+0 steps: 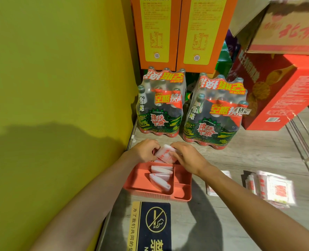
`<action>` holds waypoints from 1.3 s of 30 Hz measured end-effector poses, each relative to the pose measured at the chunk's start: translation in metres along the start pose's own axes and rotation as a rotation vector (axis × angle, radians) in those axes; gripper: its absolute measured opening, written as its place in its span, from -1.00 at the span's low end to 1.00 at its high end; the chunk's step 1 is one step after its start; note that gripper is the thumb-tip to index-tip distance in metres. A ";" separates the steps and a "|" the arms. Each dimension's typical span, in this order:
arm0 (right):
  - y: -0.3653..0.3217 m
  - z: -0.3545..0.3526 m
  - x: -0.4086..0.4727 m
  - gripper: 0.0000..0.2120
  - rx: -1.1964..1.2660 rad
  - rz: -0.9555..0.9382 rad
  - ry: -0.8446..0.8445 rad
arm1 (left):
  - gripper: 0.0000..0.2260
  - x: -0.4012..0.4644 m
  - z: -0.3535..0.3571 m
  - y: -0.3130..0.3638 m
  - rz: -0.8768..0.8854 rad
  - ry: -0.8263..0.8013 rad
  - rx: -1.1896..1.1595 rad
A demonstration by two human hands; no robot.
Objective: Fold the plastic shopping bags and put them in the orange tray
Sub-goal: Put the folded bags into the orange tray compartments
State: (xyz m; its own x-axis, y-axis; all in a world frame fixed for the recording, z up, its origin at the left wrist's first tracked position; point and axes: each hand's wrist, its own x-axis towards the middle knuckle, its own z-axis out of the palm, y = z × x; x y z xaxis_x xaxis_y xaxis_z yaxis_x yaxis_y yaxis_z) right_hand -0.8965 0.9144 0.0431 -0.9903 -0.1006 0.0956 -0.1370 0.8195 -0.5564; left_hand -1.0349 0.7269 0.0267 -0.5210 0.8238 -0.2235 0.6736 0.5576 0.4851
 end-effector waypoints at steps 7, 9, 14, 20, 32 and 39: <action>0.003 -0.013 0.008 -0.88 0.025 0.001 -0.104 | -0.89 0.007 -0.005 0.004 -0.027 -0.072 -0.067; 0.005 -0.016 0.010 -0.88 0.041 0.010 -0.132 | -0.81 0.008 -0.007 0.003 -0.051 -0.092 -0.122; 0.006 -0.024 0.012 -0.91 0.057 0.002 -0.195 | -0.78 0.012 -0.014 0.003 -0.088 -0.133 -0.172; -0.001 -0.024 0.016 -0.84 -0.056 -0.061 -0.202 | -0.82 0.014 -0.020 0.003 -0.118 -0.156 -0.198; -0.021 0.016 0.021 -0.67 -0.266 0.133 -0.277 | -0.89 -0.006 -0.018 0.004 -0.079 0.019 -0.409; -0.017 0.014 0.004 -0.70 -0.150 0.117 -0.128 | -0.90 -0.045 0.012 0.005 -0.003 0.236 -0.299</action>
State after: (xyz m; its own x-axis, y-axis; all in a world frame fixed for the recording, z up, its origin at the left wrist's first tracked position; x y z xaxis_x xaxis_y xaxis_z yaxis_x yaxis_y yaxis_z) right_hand -0.8985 0.8922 0.0412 -0.9954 -0.0627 -0.0730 -0.0255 0.9035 -0.4279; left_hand -1.0022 0.6940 0.0290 -0.6524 0.7568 -0.0411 0.5076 0.4765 0.7178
